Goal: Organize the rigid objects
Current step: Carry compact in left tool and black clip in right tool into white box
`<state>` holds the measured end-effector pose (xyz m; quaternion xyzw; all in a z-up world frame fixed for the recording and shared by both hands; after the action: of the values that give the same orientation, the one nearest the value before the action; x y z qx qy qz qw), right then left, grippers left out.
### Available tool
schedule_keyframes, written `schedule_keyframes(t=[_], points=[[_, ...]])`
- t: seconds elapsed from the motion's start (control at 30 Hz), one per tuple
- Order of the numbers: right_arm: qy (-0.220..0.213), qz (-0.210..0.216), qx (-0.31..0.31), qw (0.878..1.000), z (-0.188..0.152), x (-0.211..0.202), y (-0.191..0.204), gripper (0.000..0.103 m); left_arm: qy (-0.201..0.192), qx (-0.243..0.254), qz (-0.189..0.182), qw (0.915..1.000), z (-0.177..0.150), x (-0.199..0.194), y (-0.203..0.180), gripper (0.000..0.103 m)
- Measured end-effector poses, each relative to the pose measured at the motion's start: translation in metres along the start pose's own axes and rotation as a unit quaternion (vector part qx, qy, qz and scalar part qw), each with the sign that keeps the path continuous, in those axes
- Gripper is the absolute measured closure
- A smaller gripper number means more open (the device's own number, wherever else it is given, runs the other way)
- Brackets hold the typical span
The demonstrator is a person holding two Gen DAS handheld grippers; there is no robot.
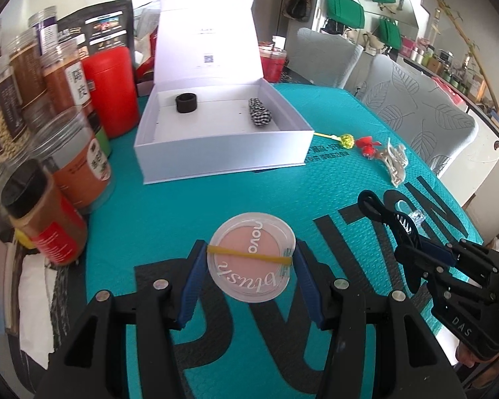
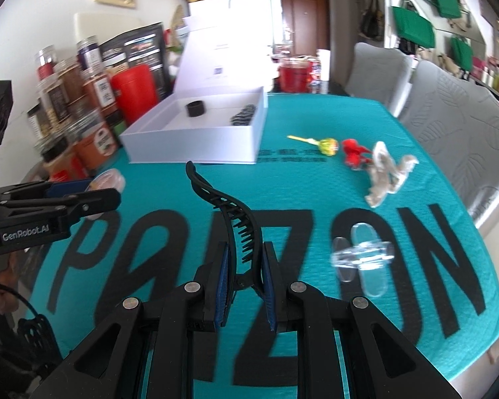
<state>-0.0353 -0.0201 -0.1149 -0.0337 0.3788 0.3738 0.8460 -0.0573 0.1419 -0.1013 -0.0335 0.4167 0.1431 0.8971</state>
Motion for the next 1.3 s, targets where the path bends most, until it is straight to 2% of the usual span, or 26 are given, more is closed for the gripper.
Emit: schedule_keyframes(t=[0.33,0.73,1.03,1.3], points=[[0.012,0.042,-0.023,0.999,0.005,0.014,0.036,0.084,-0.003,-0.009,0.012,0.9999,0.006,-0.004,0.021,0.051],[0.029,0.082,-0.051,0.995,0.027,0.039,0.064,0.084,-0.008,-0.022,0.012,0.9997,0.031,0.004,0.036,0.051],[0.029,0.099,-0.058,0.993,0.056,0.049,0.067,0.084,-0.019,-0.023,0.012,0.9995,0.061,0.012,0.043,0.051],[0.017,0.091,-0.071,0.993,0.088,0.050,0.060,0.084,-0.036,-0.014,0.007,0.9992,0.089,0.016,0.040,0.051]])
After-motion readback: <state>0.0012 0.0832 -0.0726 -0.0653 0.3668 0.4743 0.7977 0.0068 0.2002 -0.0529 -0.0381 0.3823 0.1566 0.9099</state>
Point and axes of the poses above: each gripper's, at about its wrist camera, not at the fingertips, and x roughly the way its jaws point, y to its left, z to its top, the point moved 9 cm from there along x, roughly the way its jaws point, and after that the axes turned 13 degrees about z, right-handed, at the moved point
